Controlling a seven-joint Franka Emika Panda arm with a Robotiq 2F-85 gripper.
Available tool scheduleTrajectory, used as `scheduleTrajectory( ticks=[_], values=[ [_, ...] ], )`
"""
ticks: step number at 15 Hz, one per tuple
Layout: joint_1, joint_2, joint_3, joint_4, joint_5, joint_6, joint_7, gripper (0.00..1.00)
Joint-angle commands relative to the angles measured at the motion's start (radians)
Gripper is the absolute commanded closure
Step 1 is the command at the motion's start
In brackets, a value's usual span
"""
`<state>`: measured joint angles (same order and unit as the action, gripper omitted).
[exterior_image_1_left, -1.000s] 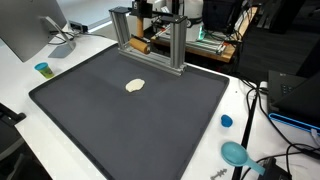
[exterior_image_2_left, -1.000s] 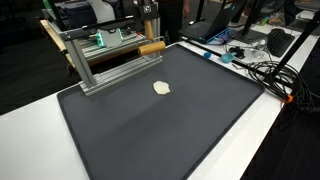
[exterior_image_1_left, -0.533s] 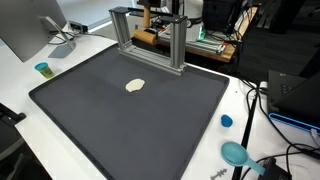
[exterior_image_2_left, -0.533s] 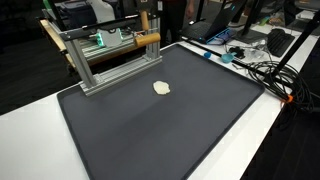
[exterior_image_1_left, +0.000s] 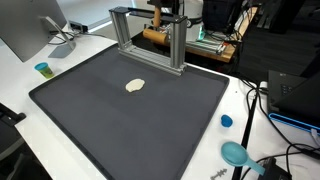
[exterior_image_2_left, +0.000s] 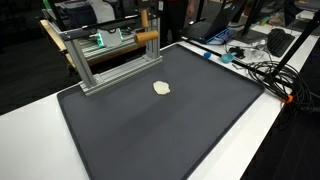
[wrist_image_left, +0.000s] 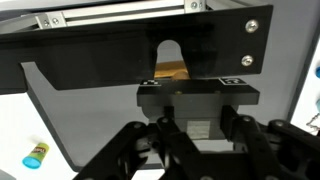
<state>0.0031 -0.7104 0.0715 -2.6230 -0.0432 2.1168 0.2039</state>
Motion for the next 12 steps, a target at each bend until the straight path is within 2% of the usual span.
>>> scheduleTrajectory(
  ticks=[1,12],
  values=[
    [-0.02,0.002,-0.005,-0.016,0.01,0.008,0.004,0.79],
    [0.009,0.013,-0.071,-0.033,0.039,-0.07,-0.164,0.79]
  ],
)
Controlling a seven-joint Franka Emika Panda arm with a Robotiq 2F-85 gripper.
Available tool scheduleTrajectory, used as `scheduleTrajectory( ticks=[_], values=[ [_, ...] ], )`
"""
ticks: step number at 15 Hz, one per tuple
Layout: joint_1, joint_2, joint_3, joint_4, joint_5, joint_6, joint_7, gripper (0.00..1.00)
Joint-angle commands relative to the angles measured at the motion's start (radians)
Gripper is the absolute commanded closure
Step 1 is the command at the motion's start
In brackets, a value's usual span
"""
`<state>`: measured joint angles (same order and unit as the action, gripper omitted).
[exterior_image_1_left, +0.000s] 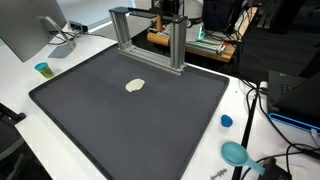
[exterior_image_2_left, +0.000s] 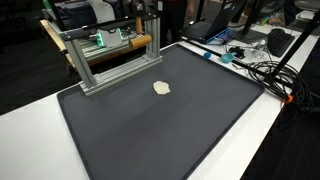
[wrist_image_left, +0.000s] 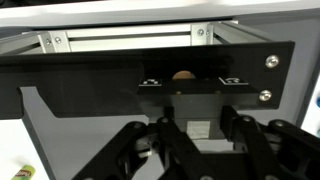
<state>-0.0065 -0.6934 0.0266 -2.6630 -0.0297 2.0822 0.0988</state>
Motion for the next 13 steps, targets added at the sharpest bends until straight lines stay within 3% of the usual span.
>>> scheduleTrajectory(
  ticks=[1,2,3,7,11,12,13],
  values=[
    [0.018,-0.002,-0.029,0.008,0.026,-0.044,-0.069,0.79],
    [0.012,0.001,-0.02,0.008,0.022,-0.052,-0.055,0.44],
    [0.002,0.002,-0.01,0.005,0.015,-0.047,-0.031,0.28],
    [-0.013,-0.032,-0.015,0.0,0.025,-0.042,0.01,0.01],
    [-0.077,-0.176,-0.079,-0.018,0.049,-0.064,0.049,0.0],
    [-0.061,-0.073,-0.042,0.005,0.022,-0.032,0.033,0.0],
    [-0.072,-0.093,-0.051,0.004,0.023,-0.034,0.026,0.0]
  ],
)
